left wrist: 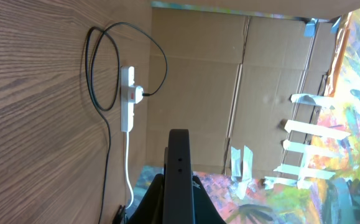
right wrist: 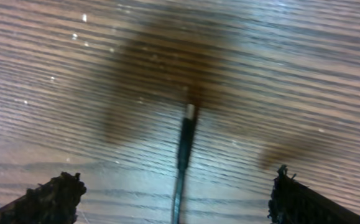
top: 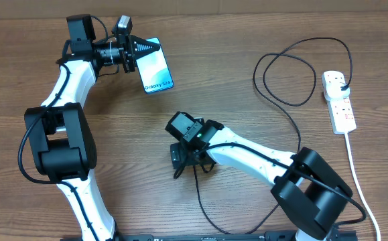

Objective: Plug charger to phone and switch on socket
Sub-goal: 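Lower the right gripper over the black cable's plug end and grasp it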

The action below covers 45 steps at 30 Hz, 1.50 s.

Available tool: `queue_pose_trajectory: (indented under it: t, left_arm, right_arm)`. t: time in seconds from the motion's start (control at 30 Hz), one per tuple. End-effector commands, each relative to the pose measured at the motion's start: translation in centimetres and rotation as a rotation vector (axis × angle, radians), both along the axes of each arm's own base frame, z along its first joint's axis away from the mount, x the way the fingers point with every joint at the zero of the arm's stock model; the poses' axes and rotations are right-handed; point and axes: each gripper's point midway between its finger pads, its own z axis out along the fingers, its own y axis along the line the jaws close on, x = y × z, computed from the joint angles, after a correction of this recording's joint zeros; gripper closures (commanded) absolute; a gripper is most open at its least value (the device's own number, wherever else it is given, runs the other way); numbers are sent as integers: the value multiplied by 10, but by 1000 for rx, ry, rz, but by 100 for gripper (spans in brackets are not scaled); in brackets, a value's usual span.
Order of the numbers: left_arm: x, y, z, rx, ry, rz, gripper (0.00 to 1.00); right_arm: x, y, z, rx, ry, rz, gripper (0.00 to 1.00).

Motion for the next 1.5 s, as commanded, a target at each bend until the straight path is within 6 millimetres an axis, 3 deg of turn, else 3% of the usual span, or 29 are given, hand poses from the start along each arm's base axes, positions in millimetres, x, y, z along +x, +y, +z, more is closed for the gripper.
queue_pose_trajectory:
  t: [0.0, 0.3, 0.53, 0.7, 1.17, 1.47]
  left_arm:
    - [-1, -1, 7, -8, -35, -17, 96]
    - [-1, -1, 7, -8, -35, -17, 96]
    - [-1, -1, 7, -8, -35, -17, 95]
    - [-1, -1, 7, -8, -35, -17, 96]
    - [-2, -1, 8, -12, -35, -21, 96]
    - [-2, -1, 8, -14, -35, -24, 96]
  right_arm:
    - [3, 6, -11, -33, 6, -2, 4]
    - [4, 5, -15, -59, 14, -11, 13]
    - [4, 3, -17, -68, 17, -11, 55]
    - [4, 3, -19, -70, 19, -15, 73]
    - [9, 3, -18, -72, -4, -18, 81]
    - [9, 3, -18, -75, -6, -19, 93]
